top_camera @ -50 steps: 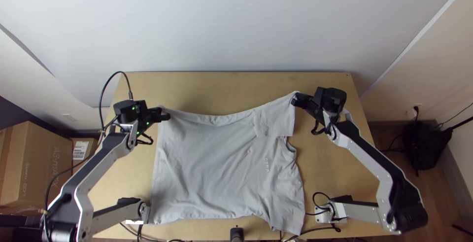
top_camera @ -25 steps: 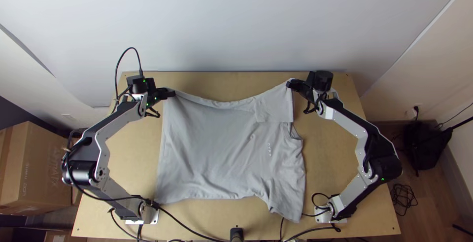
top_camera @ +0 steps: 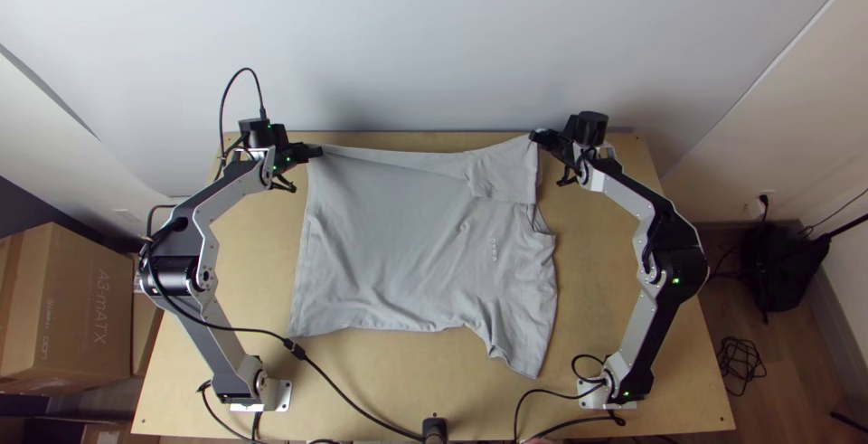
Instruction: Fold the t-shirt
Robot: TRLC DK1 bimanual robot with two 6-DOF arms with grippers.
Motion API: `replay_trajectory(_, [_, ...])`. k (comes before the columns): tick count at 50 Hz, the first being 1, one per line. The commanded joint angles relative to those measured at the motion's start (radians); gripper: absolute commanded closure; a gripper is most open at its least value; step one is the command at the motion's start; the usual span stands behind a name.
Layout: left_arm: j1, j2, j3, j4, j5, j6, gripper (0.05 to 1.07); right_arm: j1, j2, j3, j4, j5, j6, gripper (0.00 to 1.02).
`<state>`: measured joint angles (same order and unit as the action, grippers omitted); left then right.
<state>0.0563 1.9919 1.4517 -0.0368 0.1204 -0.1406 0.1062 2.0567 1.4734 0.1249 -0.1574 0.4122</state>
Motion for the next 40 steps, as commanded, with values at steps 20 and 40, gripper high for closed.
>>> replay_trajectory(20, [-0.01,0.068,0.24,-0.337,0.01,-0.017,1.05,-0.017,0.04,0.203,-0.202,0.01,0.056,1.0])
replay_trajectory(40, [-0.007,0.027,0.185,-0.482,0.03,-0.025,1.05,-0.019,0.048,0.297,-0.61,-0.033,0.089,1.0])
